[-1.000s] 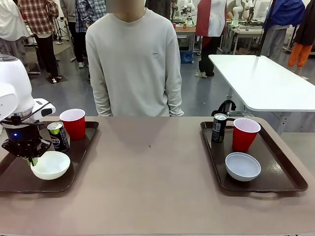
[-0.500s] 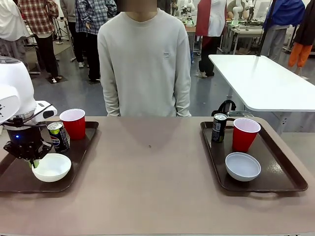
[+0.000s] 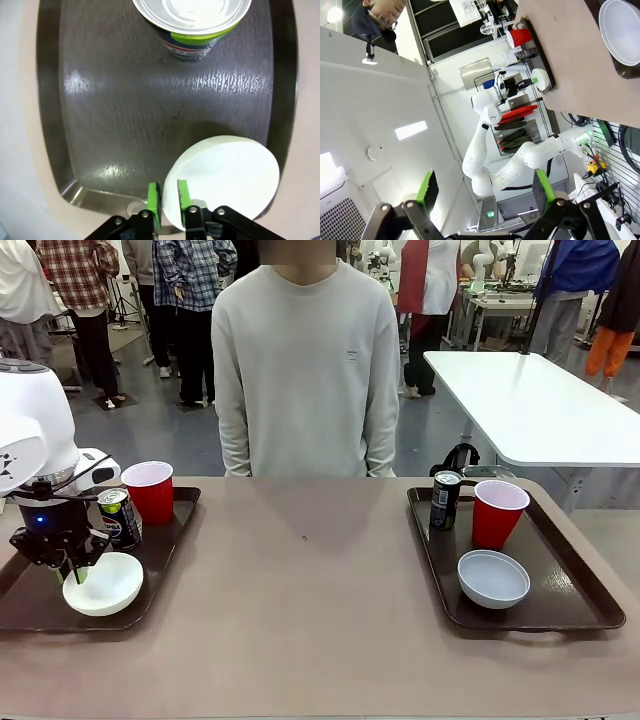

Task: Prepare tableware on both trays.
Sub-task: Pick up a Picnic Bowl from the table and place it on a Handle tray.

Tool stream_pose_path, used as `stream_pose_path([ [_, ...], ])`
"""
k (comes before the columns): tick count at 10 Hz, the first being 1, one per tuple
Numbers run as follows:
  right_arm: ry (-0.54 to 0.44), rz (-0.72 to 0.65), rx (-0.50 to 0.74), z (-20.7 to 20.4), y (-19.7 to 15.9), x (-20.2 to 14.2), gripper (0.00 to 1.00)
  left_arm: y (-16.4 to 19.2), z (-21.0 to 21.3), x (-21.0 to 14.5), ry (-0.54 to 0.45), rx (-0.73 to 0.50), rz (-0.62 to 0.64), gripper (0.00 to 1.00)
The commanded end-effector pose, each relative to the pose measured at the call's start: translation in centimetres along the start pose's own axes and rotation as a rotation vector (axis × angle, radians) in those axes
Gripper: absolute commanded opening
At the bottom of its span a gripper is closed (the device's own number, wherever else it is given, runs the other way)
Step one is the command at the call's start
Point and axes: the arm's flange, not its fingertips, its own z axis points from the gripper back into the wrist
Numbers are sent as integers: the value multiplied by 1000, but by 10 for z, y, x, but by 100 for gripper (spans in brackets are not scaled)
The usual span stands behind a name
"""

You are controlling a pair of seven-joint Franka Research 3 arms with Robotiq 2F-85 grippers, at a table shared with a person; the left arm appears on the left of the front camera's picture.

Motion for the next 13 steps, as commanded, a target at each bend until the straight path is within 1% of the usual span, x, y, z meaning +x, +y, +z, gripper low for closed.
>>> stream_pose_path([
  [1,7,11,20,-3,1,-1,100,4,8,0,-6,-15,9,25],
  [2,7,11,20,-3,1,-1,100,7,18,-2,-19,-32,9,100],
  [3,7,11,20,-3,1,-1,100,9,32,-7,-44,-69,-19,44],
  [4,7,11,20,-3,1,-1,100,9,46,-13,-73,-102,-55,100],
  [5,7,11,20,-3,1,-1,100,7,59,-17,-98,-133,-94,64],
  [6,7,11,20,-3,1,-1,100,6,73,-24,-120,-168,-131,100],
  [7,7,11,20,-3,1,-1,100,3,86,-28,-123,-249,-193,84],
  [8,7,11,20,-3,1,-1,100,2,96,-32,-118,-334,-251,100],
  [9,7,11,20,-3,1,-1,100,3,107,-38,-134,-460,-302,91],
  [10,7,11,20,-3,1,-1,100,10,120,-45,-130,-572,-333,91],
  [11,7,11,20,-3,1,-1,100,21,132,-51,-172,-718,-303,91],
  [12,7,11,20,-3,1,-1,100,36,140,-49,-151,-867,-264,91],
  [13,7,11,20,-3,1,-1,100,48,140,-50,-155,-940,-226,91],
])
